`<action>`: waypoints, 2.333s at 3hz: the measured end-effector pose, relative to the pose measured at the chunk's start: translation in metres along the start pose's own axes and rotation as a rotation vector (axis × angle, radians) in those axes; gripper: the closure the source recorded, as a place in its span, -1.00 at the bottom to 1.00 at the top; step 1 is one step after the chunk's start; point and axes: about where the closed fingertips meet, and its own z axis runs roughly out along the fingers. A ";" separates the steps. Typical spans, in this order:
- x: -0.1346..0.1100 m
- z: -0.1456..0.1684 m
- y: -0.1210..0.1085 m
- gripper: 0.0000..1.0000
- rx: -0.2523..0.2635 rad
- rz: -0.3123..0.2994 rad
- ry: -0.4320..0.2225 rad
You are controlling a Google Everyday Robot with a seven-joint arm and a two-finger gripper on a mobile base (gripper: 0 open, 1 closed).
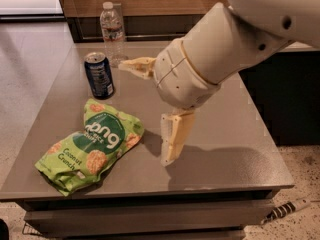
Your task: Move green rice chip bag near water bottle
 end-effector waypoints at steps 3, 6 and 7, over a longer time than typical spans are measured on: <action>-0.041 0.064 -0.008 -1.00 -0.072 -0.140 -0.074; -0.055 0.138 -0.011 -1.00 -0.225 -0.262 0.045; -0.062 0.158 0.003 -1.00 -0.244 -0.261 0.066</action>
Offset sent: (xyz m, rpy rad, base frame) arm -0.0149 0.0440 -0.0163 0.0357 0.0034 0.1108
